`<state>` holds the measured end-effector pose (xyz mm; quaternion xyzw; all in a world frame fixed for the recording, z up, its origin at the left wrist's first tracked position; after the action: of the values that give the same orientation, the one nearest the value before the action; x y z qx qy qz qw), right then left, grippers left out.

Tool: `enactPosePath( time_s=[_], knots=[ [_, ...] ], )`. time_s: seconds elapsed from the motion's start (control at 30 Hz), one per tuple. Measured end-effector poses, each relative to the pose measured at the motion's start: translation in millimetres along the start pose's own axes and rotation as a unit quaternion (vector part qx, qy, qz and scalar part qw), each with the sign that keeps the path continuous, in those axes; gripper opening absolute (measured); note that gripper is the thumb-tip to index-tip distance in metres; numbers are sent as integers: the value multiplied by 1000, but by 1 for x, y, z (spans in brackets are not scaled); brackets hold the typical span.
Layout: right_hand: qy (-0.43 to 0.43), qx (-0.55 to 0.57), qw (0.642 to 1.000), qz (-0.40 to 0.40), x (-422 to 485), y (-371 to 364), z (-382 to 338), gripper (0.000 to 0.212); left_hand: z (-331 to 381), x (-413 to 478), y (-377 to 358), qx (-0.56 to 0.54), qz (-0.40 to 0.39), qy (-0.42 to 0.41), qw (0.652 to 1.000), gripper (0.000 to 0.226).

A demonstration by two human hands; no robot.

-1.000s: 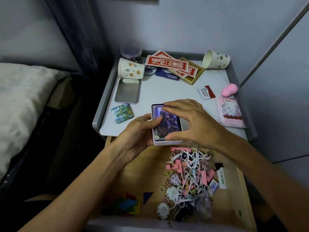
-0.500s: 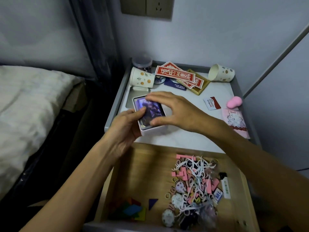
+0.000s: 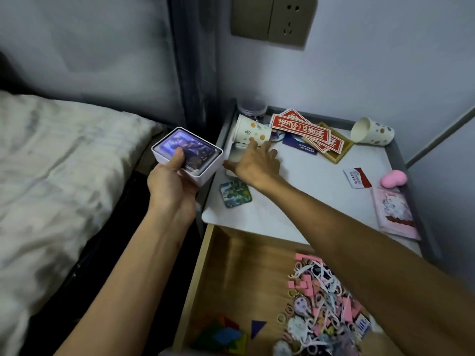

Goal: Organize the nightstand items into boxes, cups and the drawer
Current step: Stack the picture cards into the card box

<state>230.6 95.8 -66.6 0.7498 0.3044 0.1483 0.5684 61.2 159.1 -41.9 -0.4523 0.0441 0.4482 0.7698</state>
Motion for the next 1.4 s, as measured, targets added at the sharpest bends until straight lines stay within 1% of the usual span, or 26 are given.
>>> enactPosePath(
  time_s=[0.1, 0.27, 0.4, 0.5, 0.6, 0.67, 0.73, 0.8, 0.87, 0.93, 1.03, 1.1, 1.17, 1.23, 1.33, 1.4],
  knots=[
    [-24, -18, 1000, -4, 5, -4, -4, 92, -1, 0, -1, 5, 5, 1, 1000, 39],
    [-40, -23, 997, -54, 11, 5, 5, 91, -6, -5, -4, 13, 11, 10, 1000, 37],
    [-4, -20, 995, -93, 3, 21, 36, 86, -10, -7, -7, 22, 13, 15, 1000, 37],
    [26, -10, 993, -118, -17, 37, 63, 85, -19, -9, -11, 37, 5, 34, 999, 37],
    [55, -11, 991, -119, -48, 41, 92, 89, -31, -15, -17, 64, 6, 47, 997, 34],
    [79, -36, 989, -122, -68, 38, 110, 91, -40, -21, -22, 86, 6, 53, 995, 32],
    [119, -54, 986, -106, -83, 33, 122, 87, -49, -26, -24, 100, 4, 62, 993, 31],
    [152, -47, 983, -94, -93, 29, 127, 83, -54, -28, -25, 105, 9, 71, 992, 32],
    [181, -66, 976, -97, -99, 22, 126, 90, -55, -27, -23, 100, 15, 71, 992, 34],
    [191, -81, 974, -88, -102, 19, 127, 97, -57, -27, -24, 103, 20, 68, 992, 34],
    [198, -73, 975, -71, -106, 16, 127, 104, -61, -27, -25, 122, 10, 66, 990, 34],
    [203, -64, 974, -77, -113, 10, 128, 113, -64, -28, -27, 134, 2, 67, 989, 35],
    [213, -67, 972, -70, -120, 5, 130, 116, -67, -28, -29, 142, -3, 66, 988, 34],
    [240, -89, 966, -46, -129, 4, 126, 108, -68, -27, -29, 146, -2, 67, 987, 34],
    [304, -147, 941, -8, -146, 3, 118, 85, -70, -27, -28, 151, -1, 71, 986, 35],
    [328, -162, 930, -6, -155, 5, 115, 71, -71, -28, -27, 154, -4, 68, 986, 35]
  ],
)
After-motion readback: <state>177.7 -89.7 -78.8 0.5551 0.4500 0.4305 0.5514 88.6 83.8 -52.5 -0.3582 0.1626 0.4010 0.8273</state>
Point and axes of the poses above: each hand's wrist, its own x-axis towards the middle knuckle, its own y-axis out of the back of the hand, z = x × y, the point moved 4 cm from there along x, towards the middle knuckle, and after that the axes turned 7 degrees about y, right-handed, at the moved point
